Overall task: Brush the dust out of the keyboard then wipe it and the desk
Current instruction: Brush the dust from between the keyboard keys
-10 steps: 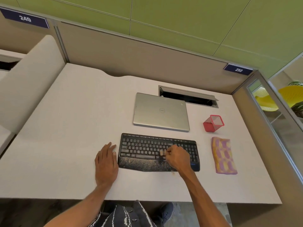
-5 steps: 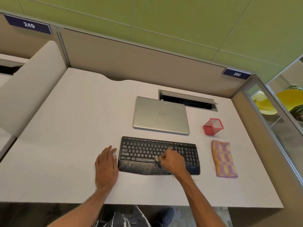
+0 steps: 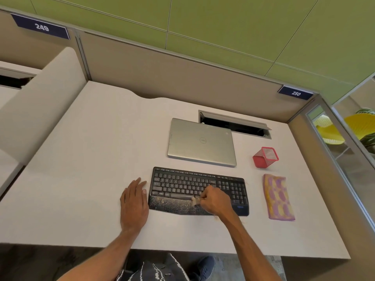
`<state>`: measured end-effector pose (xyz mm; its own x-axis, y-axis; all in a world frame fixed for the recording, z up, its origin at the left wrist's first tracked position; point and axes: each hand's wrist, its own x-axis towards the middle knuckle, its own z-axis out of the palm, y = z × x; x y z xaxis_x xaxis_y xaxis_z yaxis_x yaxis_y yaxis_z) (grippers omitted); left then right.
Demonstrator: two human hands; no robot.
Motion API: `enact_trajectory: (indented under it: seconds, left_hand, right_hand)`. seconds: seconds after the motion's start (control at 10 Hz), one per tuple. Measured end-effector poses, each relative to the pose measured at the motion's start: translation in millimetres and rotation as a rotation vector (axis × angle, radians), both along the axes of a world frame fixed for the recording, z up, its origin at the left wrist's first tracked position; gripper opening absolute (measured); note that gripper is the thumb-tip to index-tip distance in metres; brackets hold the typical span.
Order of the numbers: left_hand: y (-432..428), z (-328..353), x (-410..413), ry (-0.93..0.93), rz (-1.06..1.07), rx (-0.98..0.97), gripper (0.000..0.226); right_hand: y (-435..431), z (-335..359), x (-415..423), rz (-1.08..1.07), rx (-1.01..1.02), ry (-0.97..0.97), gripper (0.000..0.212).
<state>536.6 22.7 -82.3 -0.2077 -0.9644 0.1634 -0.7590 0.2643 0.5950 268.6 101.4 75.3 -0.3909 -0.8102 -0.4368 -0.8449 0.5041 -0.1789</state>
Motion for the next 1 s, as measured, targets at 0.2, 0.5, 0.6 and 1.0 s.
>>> enact_trajectory:
  seconds: [0.2,0.5,0.6,1.0]
  left_hand:
    - [0,1,0,0.005,0.006,0.000,0.043]
    - [-1,-1,-1,-0.004,0.003,-0.002,0.044]
    - [-1,0,0,-0.003,0.003,-0.011,0.044]
    - [0,-1,-2,-0.027,0.006,-0.019,0.043]
  right_hand:
    - [0,-4,-3,-0.040,-0.045,0.057,0.015]
    - [2,1,-4,-0.030,-0.092,0.077,0.018]
    - [6,-2,-4,0.061,-0.004,0.062,0.017]
    - [11,0,-4,0.215,0.070,0.314,0.008]
